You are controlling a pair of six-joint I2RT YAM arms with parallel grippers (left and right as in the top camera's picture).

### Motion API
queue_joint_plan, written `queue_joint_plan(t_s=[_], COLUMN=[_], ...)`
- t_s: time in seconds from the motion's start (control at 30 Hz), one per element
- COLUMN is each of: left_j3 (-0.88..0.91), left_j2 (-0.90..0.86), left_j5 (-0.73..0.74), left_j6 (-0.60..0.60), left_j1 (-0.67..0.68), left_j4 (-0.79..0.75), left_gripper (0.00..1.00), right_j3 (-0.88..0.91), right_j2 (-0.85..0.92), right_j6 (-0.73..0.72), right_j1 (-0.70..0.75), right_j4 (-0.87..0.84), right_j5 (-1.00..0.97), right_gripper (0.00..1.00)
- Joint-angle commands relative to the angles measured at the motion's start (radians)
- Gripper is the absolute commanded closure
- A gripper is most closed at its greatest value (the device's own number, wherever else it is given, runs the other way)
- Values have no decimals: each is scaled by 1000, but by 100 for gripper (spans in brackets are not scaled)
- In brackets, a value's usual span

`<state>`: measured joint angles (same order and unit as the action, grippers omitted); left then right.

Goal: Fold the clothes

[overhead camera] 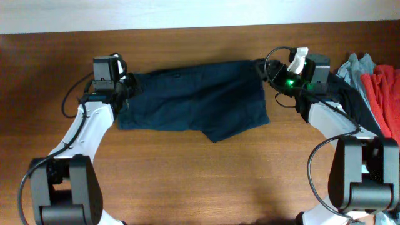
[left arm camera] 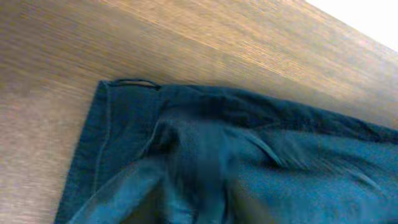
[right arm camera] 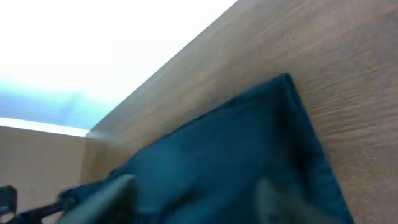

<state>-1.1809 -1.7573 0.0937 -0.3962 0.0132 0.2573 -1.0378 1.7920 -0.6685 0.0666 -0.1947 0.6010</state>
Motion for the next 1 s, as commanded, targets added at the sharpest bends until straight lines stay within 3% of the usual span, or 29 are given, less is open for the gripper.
queue_joint_plan(t_s=[0.0,0.03,0.07,0.17,0.23,0.37,0.5,0.63,0.73,0.77,0.8,0.9,0.93,0.97], left_j3=[-16,-21,-25,-38,-37,-36,-35,-35,-35,-35,-35,-35,-35,-35], left_j2=[-26,-26,-26,-26,-27,-33,-101,-188,-245,-261,-271,-274,-274,-274], left_j5=[-58,-56,-53,5,45,40,50,98,99,102,105,105,105,105], left_j6=[10,10,10,64,80,164,163,163,163,163,163,163,163,163], left_j1=[-27,-47,-60,-114,-130,-127,-126,-127,-126,-125,-125,-125,-126,-128], left_j4=[26,56,80,190,260,288,312,336,338,339,346,365,366,370], left_gripper=[32,23,21,21,21,20,14,14,16,25,48,83,96,99], right_j3=[-13,-13,-13,-13,-13,-13,-13,-10,-3,-2,2,5,5,5], right_j2=[10,10,10,10,10,10,10,15,31,42,50,68,68,68], right_j6=[78,77,77,80,152,229,246,272,268,268,268,269,269,269], right_j1=[4,20,28,47,36,12,10,0,-33,-47,-62,-88,-93,-93], right_j4=[0,10,19,116,259,493,684,731,732,741,745,704,679,658], right_j5=[46,99,131,240,256,140,-89,-136,-178,-204,-233,-250,-250,-246], right_gripper=[27,27,27,28,37,36,27,25,30,30,30,30,45,66])
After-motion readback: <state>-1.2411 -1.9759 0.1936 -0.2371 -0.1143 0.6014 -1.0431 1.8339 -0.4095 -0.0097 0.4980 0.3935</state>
